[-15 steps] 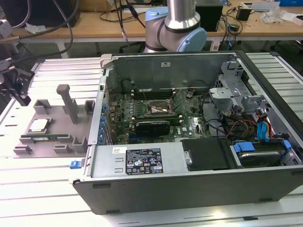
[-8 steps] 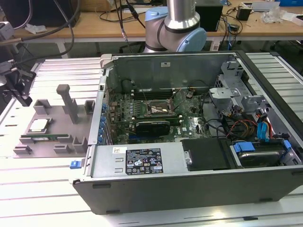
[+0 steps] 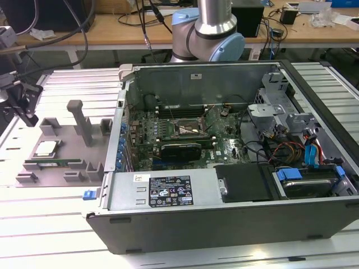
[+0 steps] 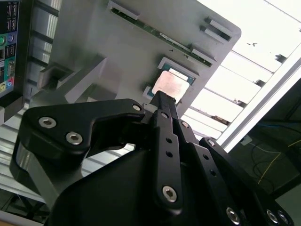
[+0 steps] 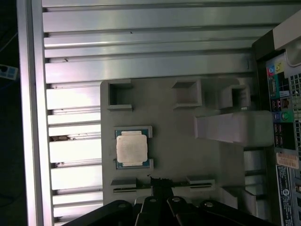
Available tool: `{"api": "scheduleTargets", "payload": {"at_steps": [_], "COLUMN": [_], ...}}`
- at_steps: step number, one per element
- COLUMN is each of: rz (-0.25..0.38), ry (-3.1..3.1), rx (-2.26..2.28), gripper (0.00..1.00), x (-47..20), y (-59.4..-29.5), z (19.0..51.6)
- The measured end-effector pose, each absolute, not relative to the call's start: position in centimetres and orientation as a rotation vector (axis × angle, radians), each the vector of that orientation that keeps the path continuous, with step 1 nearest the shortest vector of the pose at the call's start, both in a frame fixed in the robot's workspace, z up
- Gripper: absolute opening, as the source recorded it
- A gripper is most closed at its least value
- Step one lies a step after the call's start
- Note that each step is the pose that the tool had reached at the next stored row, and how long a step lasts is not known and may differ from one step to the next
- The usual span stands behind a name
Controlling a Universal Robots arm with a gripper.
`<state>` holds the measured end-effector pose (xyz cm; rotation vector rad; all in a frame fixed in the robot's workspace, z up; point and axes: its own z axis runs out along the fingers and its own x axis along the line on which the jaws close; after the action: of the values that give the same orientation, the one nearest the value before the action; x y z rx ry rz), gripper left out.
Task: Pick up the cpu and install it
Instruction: 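Pick up the cpu and move it towards the insertion slot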
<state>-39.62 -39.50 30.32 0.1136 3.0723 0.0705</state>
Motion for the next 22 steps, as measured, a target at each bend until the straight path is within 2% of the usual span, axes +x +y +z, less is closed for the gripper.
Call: {"api": "scheduleTargets", "payload": {"at_steps": [22], "rz": [0.07], "ry": [3.085], "rx": [0.114], "gripper": [0.11], "x": [-40.2], "y": [-38.7], "z": [25.4]}}
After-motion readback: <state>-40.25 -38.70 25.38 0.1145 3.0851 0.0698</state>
